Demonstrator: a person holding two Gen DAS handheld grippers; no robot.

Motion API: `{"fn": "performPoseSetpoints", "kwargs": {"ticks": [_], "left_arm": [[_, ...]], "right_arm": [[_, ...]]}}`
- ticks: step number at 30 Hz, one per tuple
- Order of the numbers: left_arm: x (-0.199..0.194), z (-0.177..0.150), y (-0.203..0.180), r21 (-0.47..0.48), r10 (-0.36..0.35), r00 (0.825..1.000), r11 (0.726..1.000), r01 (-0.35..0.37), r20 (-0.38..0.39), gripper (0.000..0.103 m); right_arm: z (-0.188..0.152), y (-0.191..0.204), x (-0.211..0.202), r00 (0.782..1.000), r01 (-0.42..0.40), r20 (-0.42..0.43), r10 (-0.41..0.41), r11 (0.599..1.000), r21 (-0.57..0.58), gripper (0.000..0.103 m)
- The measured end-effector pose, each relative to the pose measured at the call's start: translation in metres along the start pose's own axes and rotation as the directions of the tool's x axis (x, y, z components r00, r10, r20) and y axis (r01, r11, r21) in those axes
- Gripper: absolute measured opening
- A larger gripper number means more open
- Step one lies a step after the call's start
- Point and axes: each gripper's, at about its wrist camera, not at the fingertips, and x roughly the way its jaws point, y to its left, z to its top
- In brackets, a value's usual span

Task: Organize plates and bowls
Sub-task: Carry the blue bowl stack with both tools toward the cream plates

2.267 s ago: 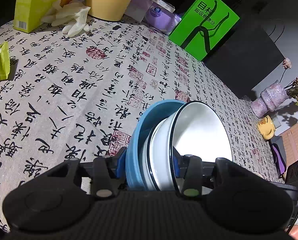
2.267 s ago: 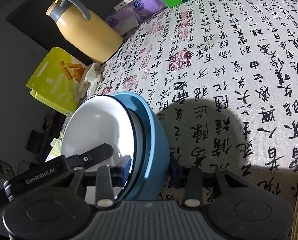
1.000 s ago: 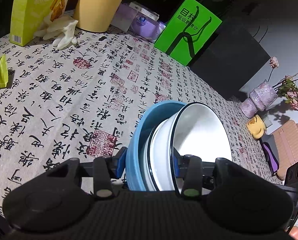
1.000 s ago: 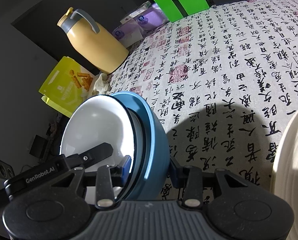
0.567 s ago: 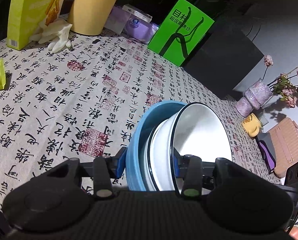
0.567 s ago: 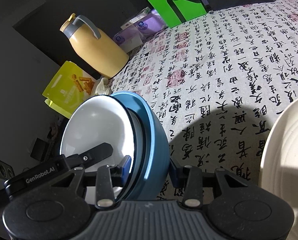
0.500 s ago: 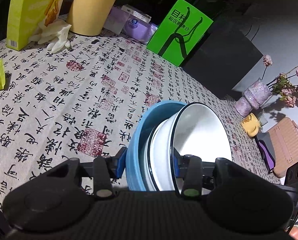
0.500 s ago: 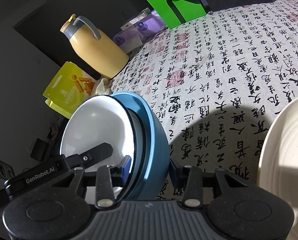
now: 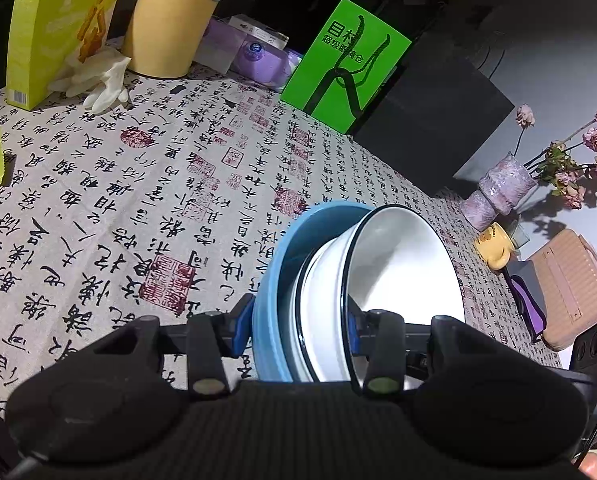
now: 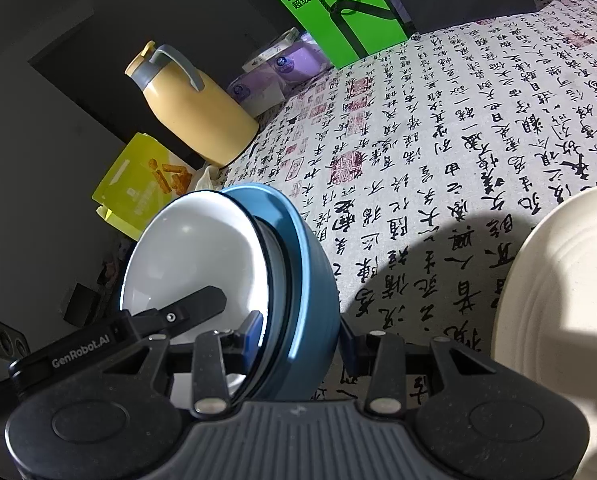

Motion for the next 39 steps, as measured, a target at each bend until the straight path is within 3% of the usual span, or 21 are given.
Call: {"fn": "performPoseSetpoints", "kwargs": {"ticks": [39], "left_arm": [[-0.007,-0.017,-0.059,0.078,-0.037,0.999,0.996,0.036,0.006,0.043]], "right_arm": [[-0.008,-0.030,-0.058,0.996,-0.007,0.092,0.003,0.999,0.046,0.039]]}}
